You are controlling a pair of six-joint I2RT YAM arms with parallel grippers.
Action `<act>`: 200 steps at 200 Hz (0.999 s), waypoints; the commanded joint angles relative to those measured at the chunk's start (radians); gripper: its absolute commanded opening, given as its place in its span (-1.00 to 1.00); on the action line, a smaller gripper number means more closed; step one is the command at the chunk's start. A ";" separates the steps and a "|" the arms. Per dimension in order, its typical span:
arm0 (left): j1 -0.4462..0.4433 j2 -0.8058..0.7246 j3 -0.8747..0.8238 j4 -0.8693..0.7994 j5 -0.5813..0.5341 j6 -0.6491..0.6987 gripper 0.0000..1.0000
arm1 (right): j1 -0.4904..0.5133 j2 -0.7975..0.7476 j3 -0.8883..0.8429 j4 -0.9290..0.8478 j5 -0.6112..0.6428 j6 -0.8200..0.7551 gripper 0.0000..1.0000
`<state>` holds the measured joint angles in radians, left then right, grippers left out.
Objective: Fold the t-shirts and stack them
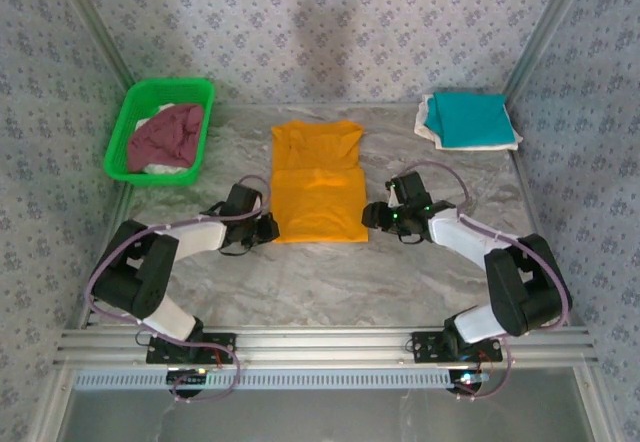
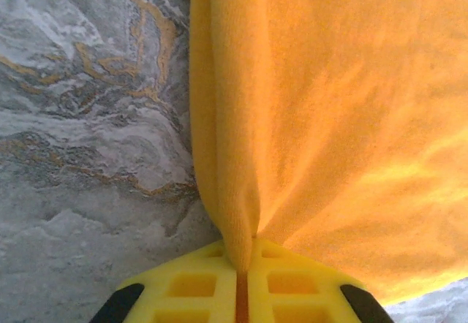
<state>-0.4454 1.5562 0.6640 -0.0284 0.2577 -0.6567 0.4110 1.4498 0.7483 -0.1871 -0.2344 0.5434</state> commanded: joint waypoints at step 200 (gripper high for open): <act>-0.022 -0.161 -0.122 -0.073 -0.026 -0.019 -1.00 | 0.108 0.060 -0.024 -0.052 -0.025 -0.014 -1.00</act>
<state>-0.4572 1.4506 0.5789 -0.0341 0.2386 -0.6678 0.5011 1.5627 0.7586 -0.2279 -0.2508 0.5499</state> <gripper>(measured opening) 0.044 0.058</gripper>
